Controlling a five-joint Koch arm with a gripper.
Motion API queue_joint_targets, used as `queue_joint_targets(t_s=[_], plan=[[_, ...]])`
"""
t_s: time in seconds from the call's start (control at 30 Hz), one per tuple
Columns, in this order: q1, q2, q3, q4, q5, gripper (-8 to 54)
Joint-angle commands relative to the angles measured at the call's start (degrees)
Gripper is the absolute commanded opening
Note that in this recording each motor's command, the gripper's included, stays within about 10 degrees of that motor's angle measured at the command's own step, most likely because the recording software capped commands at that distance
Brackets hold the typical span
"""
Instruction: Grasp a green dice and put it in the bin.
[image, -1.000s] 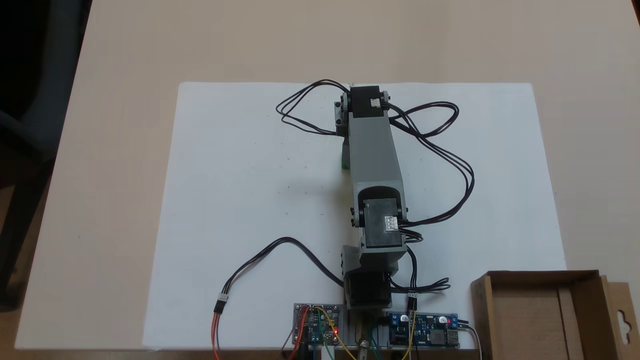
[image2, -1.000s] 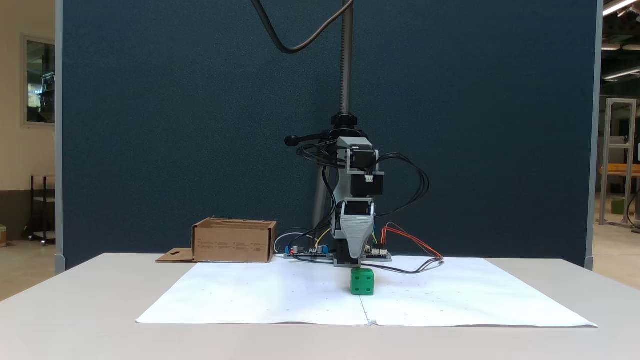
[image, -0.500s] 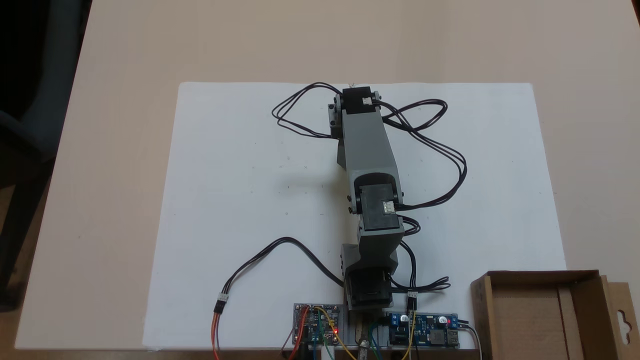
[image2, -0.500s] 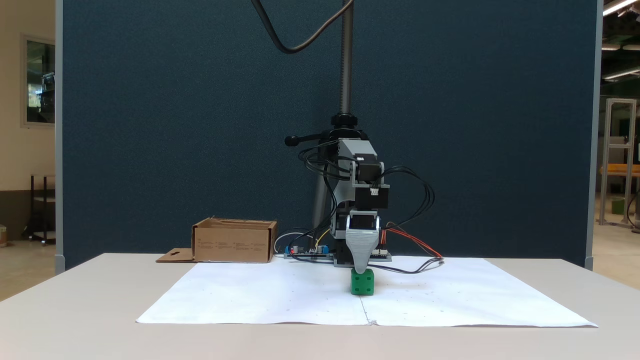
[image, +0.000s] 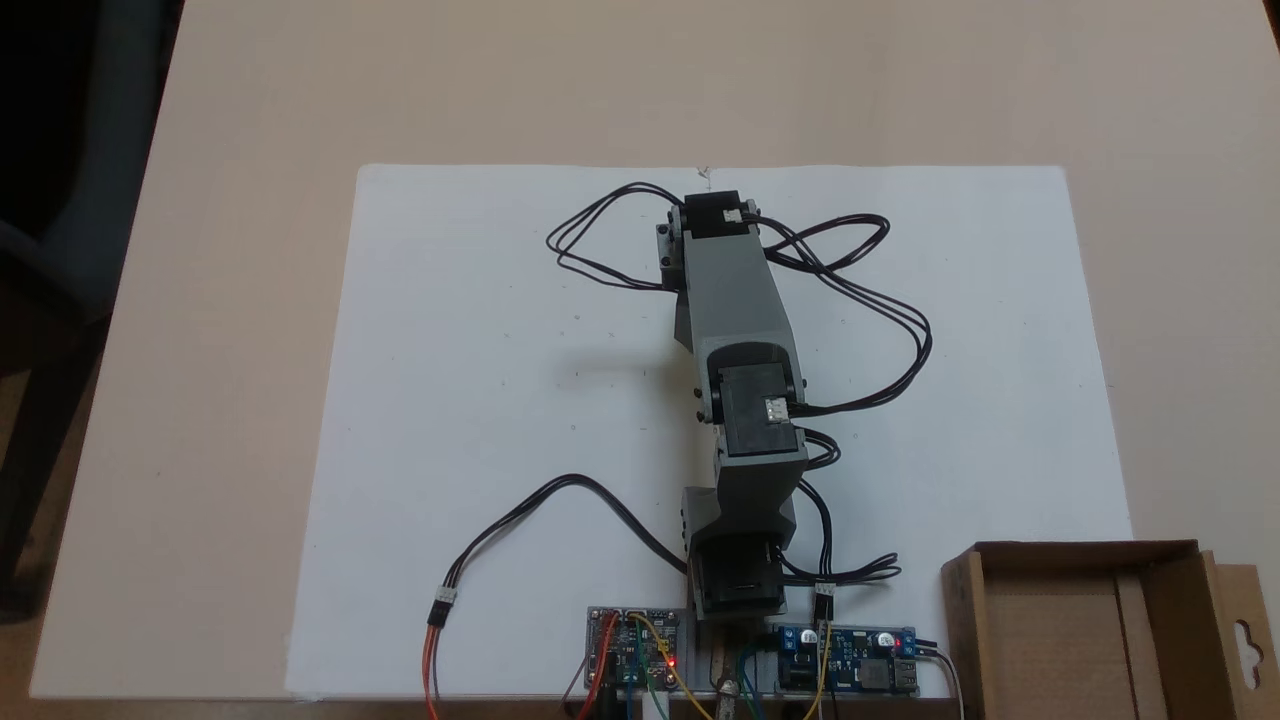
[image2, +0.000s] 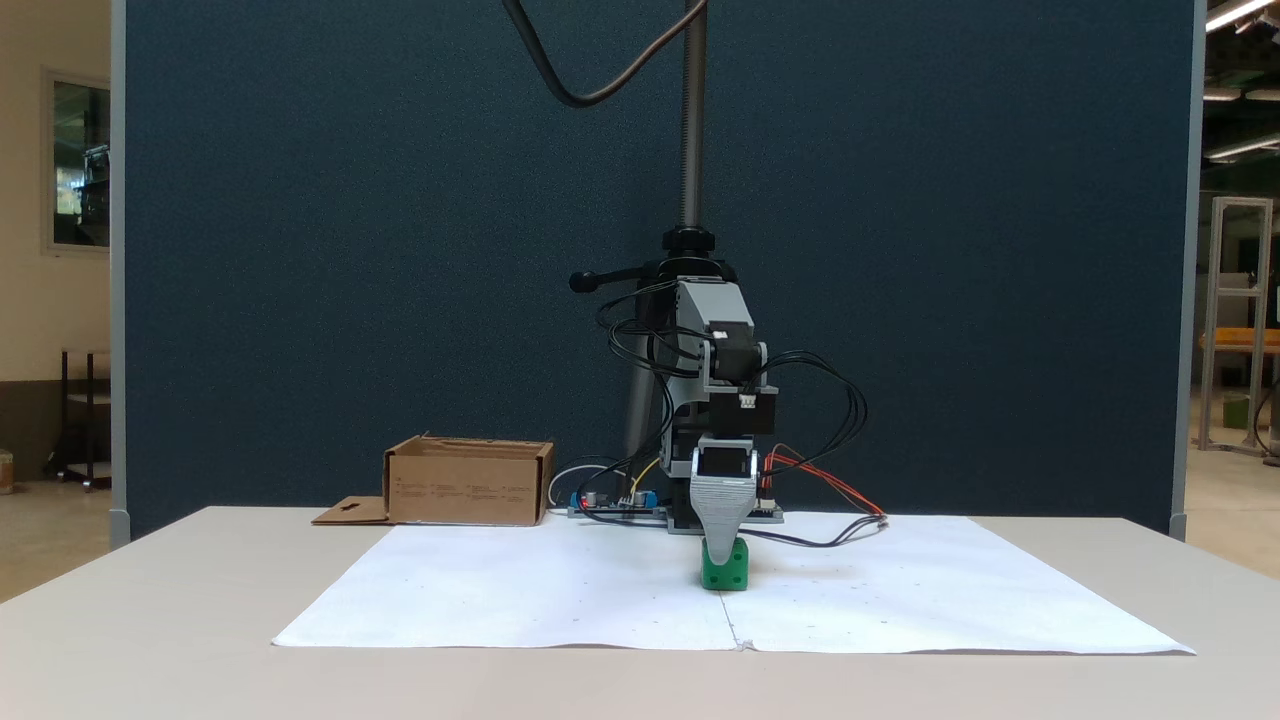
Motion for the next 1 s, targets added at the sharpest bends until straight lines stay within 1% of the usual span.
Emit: queue_joint_targets(t_s=[0.0,0.7,0.8,0.97], plan=[[-0.6,0.8,-0.7,-0.3,2.9,41.7],[-0.7,-2.5,-0.3,-2.6,2.8,41.3],[-0.7,-2.5,-0.1,-2.7,2.8,39.2],[-0.6,-2.8,0.1,-2.9,2.8,38.9]])
